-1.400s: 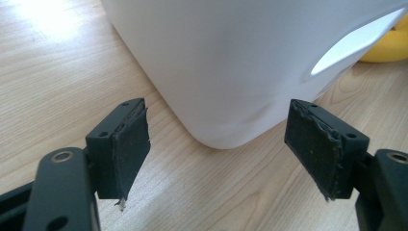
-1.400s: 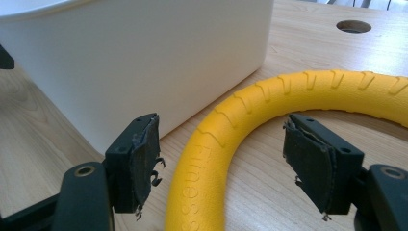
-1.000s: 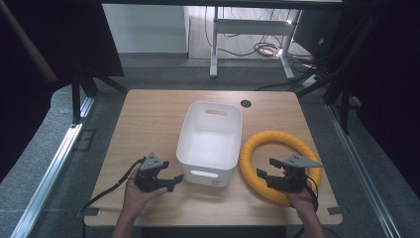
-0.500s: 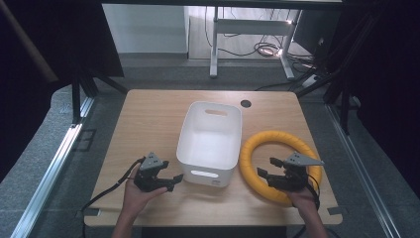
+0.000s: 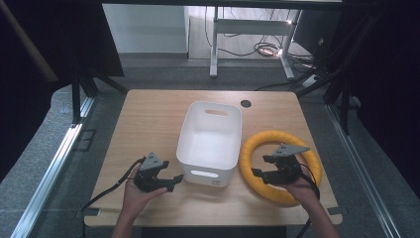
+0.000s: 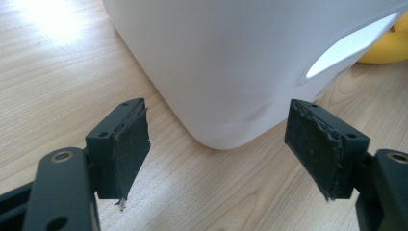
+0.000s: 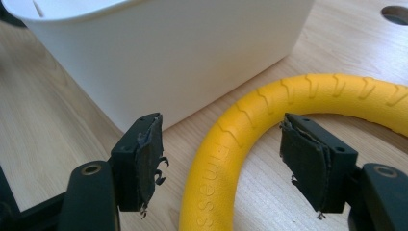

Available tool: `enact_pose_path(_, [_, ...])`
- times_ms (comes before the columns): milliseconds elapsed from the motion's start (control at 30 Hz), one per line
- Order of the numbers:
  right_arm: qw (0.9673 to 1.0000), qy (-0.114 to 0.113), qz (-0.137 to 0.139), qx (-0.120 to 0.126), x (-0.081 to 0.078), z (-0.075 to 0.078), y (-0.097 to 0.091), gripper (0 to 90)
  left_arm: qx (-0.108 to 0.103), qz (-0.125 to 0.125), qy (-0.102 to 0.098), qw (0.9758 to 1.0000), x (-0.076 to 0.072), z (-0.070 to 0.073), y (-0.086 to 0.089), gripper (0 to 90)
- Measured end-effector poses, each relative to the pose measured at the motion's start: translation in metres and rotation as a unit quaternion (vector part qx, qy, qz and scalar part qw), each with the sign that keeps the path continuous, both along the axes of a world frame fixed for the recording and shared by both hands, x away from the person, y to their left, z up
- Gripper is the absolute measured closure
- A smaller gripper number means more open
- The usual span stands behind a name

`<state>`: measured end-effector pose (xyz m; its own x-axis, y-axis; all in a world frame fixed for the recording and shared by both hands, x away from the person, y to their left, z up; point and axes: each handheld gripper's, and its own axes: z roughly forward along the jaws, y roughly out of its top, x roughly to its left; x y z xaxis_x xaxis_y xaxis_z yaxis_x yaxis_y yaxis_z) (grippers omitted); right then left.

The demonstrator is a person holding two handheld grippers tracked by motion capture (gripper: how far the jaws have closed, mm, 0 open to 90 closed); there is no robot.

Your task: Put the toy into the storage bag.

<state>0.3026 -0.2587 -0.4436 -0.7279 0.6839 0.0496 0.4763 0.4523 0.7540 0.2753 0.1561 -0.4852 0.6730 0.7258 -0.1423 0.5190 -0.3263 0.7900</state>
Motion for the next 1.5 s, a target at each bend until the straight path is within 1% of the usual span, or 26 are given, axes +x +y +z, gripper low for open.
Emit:
enact_pose_path(133, [0.9993,0.017,0.017,-0.028,0.004,0.003,0.008,32.1,0.0,0.0,0.001,1.0,0.0,-0.001,0.0,23.7])
enact_pose_path(200, [0.999,0.022,0.02,-0.034,0.005,0.003,0.01,32.1,0.0,0.0,0.001,1.0,0.0,-0.001,0.0,23.8])
enact_pose_path(233, [0.9983,0.032,0.026,-0.041,0.006,0.004,0.013,32.1,0.0,0.0,0.001,1.0,0.0,-0.001,0.0,23.8])
enact_pose_path(267, [0.9972,0.041,0.03,-0.054,0.007,0.003,0.016,32.2,0.0,-0.001,0.001,1.0,0.0,-0.001,0.0,23.8])
enact_pose_path(333, [0.9966,0.045,0.032,-0.061,0.008,0.002,0.017,32.2,0.0,-0.001,0.002,1.0,0.0,-0.001,-0.001,23.7])
enact_pose_path(367, [0.9945,0.058,0.037,-0.079,0.01,0.0,0.019,32.2,0.001,-0.001,0.001,1.0,0.0,-0.001,-0.001,23.8])
enact_pose_path(533, [0.9897,0.081,0.05,-0.107,0.012,-0.004,0.024,32.3,0.001,-0.002,0.003,1.0,0.0,-0.002,-0.002,23.8])
enact_pose_path(567, [0.9897,0.081,0.05,-0.107,0.012,-0.004,0.024,32.3,0.001,-0.002,0.003,1.0,0.0,-0.002,-0.002,23.8])
enact_pose_path(600, [0.9883,0.086,0.051,-0.115,0.013,-0.005,0.026,32.2,0.001,-0.001,0.003,1.0,0.0,-0.002,-0.002,23.8])
enact_pose_path(633, [0.9853,0.095,0.053,-0.131,0.014,-0.007,0.028,32.2,0.001,-0.001,0.003,1.0,0.0,-0.002,-0.001,23.8])
enact_pose_path(667, [0.9842,0.098,0.055,-0.137,0.014,-0.008,0.028,32.1,0.001,-0.001,0.003,1.0,0.0,-0.002,-0.001,23.8])
enact_pose_path(700, [0.9842,0.098,0.055,-0.137,0.014,-0.008,0.028,32.1,0.001,-0.001,0.003,1.0,0.0,-0.002,-0.001,23.8])
enact_pose_path(733, [0.9826,0.103,0.054,-0.145,0.014,-0.009,0.03,32.1,0.001,-0.001,0.002,1.0,0.0,-0.002,-0.001,23.8])
enact_pose_path(767, [0.9788,0.115,0.057,-0.16,0.015,-0.012,0.032,32.1,0.001,-0.001,0.002,1.0,0.0,-0.002,-0.001,23.8])
enact_pose_path(933, [0.9693,0.136,0.063,-0.195,0.017,-0.02,0.038,31.8,0.001,-0.001,0.003,1.0,0.0,-0.002,-0.001,23.8])
enact_pose_path(967, [0.9693,0.136,0.063,-0.195,0.017,-0.02,0.038,31.8,0.001,-0.001,0.003,1.0,0.0,-0.002,-0.001,23.8])
enact_pose_path(1000, [0.9675,0.14,0.063,-0.201,0.017,-0.022,0.039,31.9,0.001,-0.001,0.002,1.0,0.0,-0.002,-0.001,23.8])
enact_pose_path(1067, [0.9614,0.153,0.064,-0.219,0.018,-0.028,0.042,31.8,0.001,-0.001,0.003,1.0,0.0,-0.002,-0.001,23.8])
enact_pose_path(1167, [0.9579,0.162,0.066,-0.228,0.019,-0.033,0.044,31.9,0.001,-0.002,0.003,1.0,0.0,-0.002,-0.002,23.7])
enact_pose_path(1200, [0.9579,0.162,0.066,-0.228,0.019,-0.033,0.044,31.9,0.001,-0.002,0.003,1.0,0.0,-0.002,-0.002,23.7])
enact_pose_path(1233, [0.9552,0.168,0.064,-0.235,0.02,-0.035,0.046,32.1,0.001,-0.002,0.003,1.0,0.0,-0.002,-0.002,23.8])
enact_pose_path(1267, [0.9536,0.169,0.066,-0.24,0.02,-0.036,0.046,32.2,0.0,-0.002,0.004,1.0,0.0,-0.002,-0.002,23.8])
enact_pose_path(1367, [0.95,0.173,0.064,-0.252,0.022,-0.039,0.047,33.4,0.001,-0.003,0.003,1.0,0.0,-0.003,-0.002,23.8])
enact_pose_path(1400, [0.95,0.173,0.064,-0.252,0.022,-0.039,0.047,33.4,0.001,-0.003,0.004,1.0,0.0,-0.003,-0.003,23.8])
enact_pose_path(1467, [0.9454,0.185,0.063,-0.261,0.023,-0.041,0.048,34.4,0.001,-0.003,0.004,1.0,0.0,-0.003,-0.003,23.8])
enact_pose_path(1500, [0.9454,0.185,0.063,-0.261,0.023,-0.041,0.048,34.4,0.001,-0.003,0.004,1.0,0.0,-0.003,-0.003,23.8])
